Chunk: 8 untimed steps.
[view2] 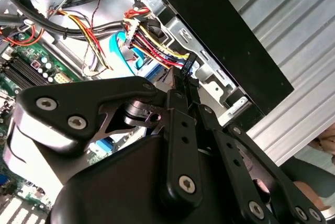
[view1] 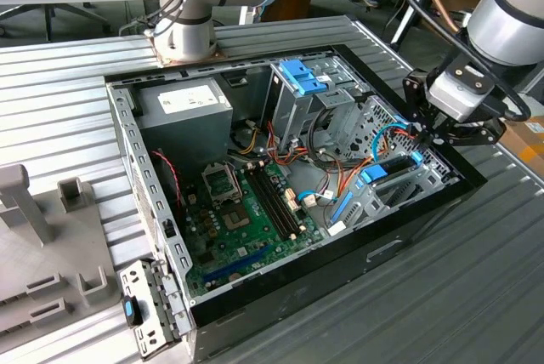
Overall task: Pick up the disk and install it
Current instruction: 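Insert the first disk wire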
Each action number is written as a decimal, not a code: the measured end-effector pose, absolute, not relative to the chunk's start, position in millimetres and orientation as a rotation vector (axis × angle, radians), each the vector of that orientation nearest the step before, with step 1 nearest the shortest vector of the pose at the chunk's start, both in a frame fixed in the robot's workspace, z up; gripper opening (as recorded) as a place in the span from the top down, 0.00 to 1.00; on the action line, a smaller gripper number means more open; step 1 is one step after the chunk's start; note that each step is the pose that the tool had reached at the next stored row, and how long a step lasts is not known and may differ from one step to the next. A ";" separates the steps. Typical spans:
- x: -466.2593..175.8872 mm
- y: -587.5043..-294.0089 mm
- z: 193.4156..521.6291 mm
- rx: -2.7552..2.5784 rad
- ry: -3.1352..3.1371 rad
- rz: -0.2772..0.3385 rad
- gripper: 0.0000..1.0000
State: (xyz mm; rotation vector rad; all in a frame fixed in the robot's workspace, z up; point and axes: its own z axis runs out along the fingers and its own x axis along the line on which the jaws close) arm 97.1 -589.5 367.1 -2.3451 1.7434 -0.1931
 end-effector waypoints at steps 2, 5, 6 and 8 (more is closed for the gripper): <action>97.1 -589.4 367.2 -2.344 1.743 -0.192 0.84; 97.1 -589.5 367.1 -2.306 1.728 -0.145 0.84; 97.2 -589.3 367.1 -2.297 1.737 -0.143 0.84; 97.1 -589.4 367.1 -2.270 1.774 -0.149 0.84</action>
